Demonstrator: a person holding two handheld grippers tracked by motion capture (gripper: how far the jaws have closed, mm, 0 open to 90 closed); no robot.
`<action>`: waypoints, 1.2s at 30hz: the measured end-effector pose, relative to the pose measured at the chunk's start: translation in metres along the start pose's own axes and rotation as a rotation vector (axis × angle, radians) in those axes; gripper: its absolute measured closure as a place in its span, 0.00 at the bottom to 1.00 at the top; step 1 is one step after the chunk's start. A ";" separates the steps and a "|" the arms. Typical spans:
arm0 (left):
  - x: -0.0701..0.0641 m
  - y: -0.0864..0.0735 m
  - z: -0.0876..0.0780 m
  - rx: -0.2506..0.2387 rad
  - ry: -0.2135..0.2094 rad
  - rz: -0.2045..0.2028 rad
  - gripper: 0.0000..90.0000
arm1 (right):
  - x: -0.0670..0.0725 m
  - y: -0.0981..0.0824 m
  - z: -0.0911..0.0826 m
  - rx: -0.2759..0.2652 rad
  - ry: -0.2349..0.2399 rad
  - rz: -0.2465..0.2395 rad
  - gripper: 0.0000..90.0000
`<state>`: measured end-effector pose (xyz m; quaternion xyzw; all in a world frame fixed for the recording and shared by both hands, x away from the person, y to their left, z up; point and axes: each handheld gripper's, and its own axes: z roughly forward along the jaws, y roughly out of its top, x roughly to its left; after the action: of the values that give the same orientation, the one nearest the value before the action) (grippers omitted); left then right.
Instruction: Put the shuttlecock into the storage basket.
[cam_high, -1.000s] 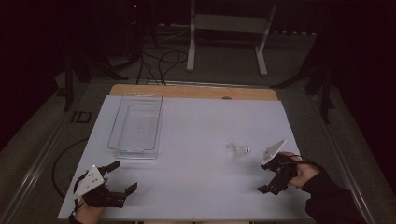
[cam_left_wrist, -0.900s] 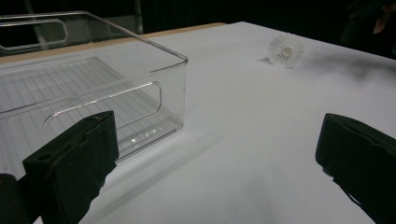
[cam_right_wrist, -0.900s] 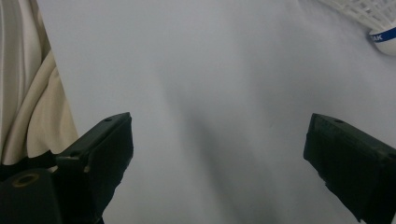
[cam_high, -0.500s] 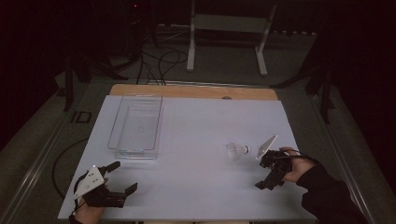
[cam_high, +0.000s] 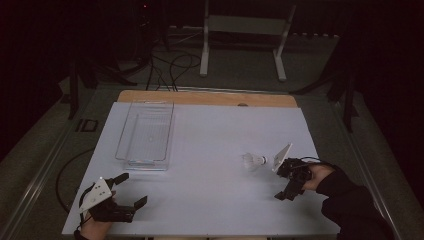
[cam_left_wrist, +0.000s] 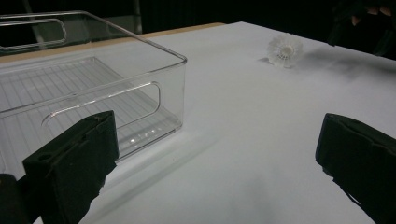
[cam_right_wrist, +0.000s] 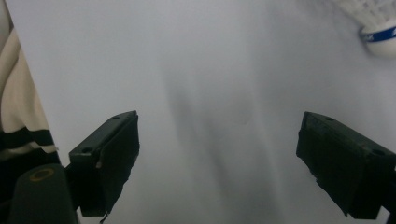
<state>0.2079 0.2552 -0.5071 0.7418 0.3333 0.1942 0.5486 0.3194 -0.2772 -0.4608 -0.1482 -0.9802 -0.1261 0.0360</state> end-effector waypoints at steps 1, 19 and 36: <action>0.000 0.000 0.000 0.000 -0.001 -0.001 0.00 | 0.000 0.001 -0.001 -0.021 -0.041 -0.058 0.14; 0.000 0.000 0.001 0.004 -0.011 0.002 0.00 | -0.018 0.004 -0.006 -0.054 -0.133 -0.229 0.15; 0.000 -0.001 0.001 0.003 -0.014 0.000 0.00 | -0.045 0.019 -0.007 0.030 -0.228 -0.230 0.26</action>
<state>0.2086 0.2548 -0.5083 0.7441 0.3296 0.1885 0.5497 0.3678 -0.2743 -0.4544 -0.0476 -0.9902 -0.0969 -0.0880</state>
